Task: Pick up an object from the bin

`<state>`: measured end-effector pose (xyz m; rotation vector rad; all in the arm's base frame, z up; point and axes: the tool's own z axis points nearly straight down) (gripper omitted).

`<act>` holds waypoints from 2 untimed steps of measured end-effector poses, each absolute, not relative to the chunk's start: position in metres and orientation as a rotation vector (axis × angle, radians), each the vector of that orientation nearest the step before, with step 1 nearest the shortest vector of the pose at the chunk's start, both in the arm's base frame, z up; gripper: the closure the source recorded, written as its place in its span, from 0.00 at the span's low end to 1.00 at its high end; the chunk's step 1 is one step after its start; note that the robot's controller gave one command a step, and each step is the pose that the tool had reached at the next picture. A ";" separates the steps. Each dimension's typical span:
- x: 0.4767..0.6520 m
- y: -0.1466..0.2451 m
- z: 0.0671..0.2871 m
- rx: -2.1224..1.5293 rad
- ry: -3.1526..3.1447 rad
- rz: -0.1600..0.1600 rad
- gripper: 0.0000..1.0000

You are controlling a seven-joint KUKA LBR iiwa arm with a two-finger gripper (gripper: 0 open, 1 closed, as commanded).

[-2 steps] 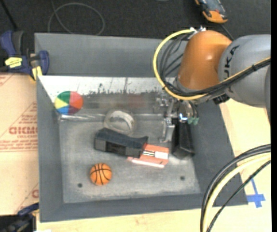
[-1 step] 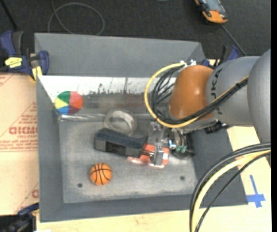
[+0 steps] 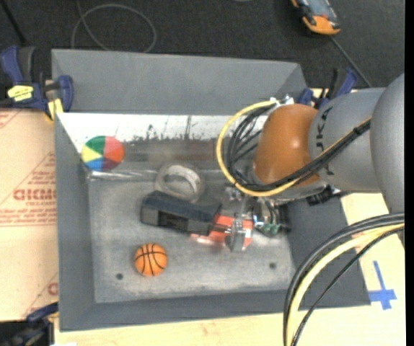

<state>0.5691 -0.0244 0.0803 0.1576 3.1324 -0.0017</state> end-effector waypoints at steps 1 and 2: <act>0.560 -0.029 0.101 0.302 3.123 0.002 0.00; 0.558 -0.031 0.079 0.190 3.132 -0.002 0.00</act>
Offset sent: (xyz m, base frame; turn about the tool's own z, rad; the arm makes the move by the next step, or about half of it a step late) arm -0.0127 -0.0058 -0.0103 0.0054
